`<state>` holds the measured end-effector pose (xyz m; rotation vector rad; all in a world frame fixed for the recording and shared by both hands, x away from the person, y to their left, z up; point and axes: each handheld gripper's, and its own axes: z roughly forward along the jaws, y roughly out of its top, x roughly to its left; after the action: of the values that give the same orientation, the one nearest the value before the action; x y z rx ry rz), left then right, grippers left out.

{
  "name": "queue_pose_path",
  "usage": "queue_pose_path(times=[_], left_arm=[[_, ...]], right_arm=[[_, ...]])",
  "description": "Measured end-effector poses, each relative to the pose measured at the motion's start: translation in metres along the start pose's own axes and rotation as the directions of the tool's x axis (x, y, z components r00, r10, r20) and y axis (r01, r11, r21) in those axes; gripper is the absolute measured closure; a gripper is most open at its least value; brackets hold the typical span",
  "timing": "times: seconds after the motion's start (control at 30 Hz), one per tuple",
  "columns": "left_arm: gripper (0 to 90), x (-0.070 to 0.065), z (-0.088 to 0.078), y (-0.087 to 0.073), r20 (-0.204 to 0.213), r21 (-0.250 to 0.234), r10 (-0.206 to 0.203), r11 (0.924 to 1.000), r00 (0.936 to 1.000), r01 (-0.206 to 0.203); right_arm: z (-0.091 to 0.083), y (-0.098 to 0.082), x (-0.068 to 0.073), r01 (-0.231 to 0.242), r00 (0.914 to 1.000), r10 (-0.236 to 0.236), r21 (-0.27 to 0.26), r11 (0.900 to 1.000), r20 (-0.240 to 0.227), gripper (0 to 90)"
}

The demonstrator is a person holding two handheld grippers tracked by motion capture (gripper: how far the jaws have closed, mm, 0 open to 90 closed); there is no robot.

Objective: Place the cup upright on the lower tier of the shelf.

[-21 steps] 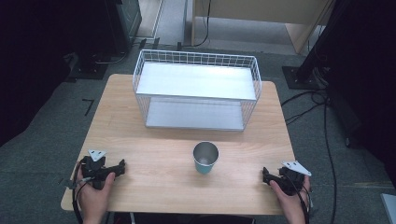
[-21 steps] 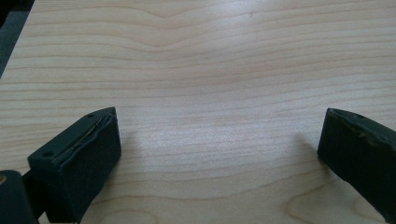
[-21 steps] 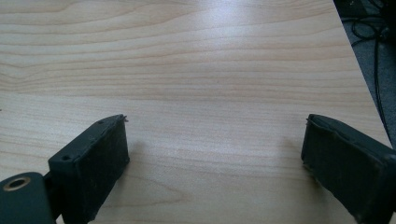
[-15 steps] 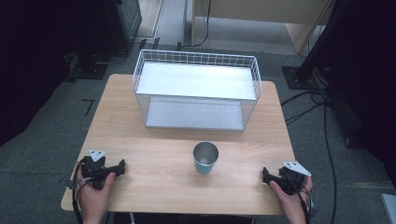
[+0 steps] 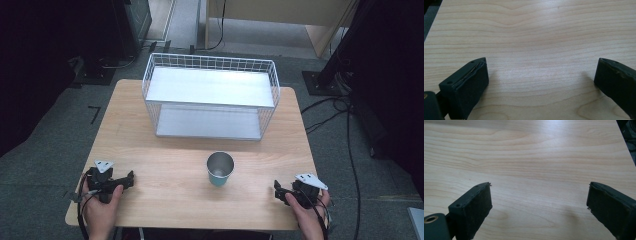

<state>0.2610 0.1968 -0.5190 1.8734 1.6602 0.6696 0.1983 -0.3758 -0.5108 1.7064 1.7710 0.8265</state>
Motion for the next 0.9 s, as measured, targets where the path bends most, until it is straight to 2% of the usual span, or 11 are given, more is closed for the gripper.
queue_pose_path(times=[0.17, 0.3, 0.57, 0.67, 0.77, 0.9], left_arm=[[0.0, 0.000, 0.000, 0.000, 0.000, 0.000, 0.000, 1.0000, 1.0000, 0.000], [0.0, 0.000, 0.000, 0.000, 0.000, 0.000, 0.000, 1.0000, 1.0000, 0.000], [0.0, 0.000, 0.000, 0.000, 0.000, 0.000, 0.000, 1.0000, 1.0000, 0.000], [0.0, 0.000, 0.000, 0.000, 0.000, 0.000, 0.000, 1.0000, 1.0000, 0.000], [0.0, 0.000, 0.000, 0.000, 0.000, 0.000, 0.000, 1.0000, 1.0000, 0.000], [0.0, 0.000, 0.000, 0.000, 0.000, 0.000, 0.000, 1.0000, 1.0000, 0.000]], right_arm=[[-0.001, 0.002, 0.008, 0.015, 0.9997, -0.015, -0.011, 1.000, -0.017, 5.8], [-0.002, 0.005, 0.021, 0.028, 0.9983, -0.029, -0.016, 0.999, -0.051, 5.9], [-0.006, 0.009, 0.039, 0.053, 0.9960, -0.056, -0.043, 0.998, -0.070, 5.9], [-0.005, 0.010, 0.047, 0.074, 0.9938, -0.077, -0.039, 0.997, -0.081, 5.9], [-0.004, 0.010, 0.050, 0.071, 0.9930, -0.075, -0.042, 0.997, -0.092, 5.9], [-0.002, 0.011, 0.060, 0.099, 0.9877, -0.104, -0.048, 0.994, -0.117, 5.9]])
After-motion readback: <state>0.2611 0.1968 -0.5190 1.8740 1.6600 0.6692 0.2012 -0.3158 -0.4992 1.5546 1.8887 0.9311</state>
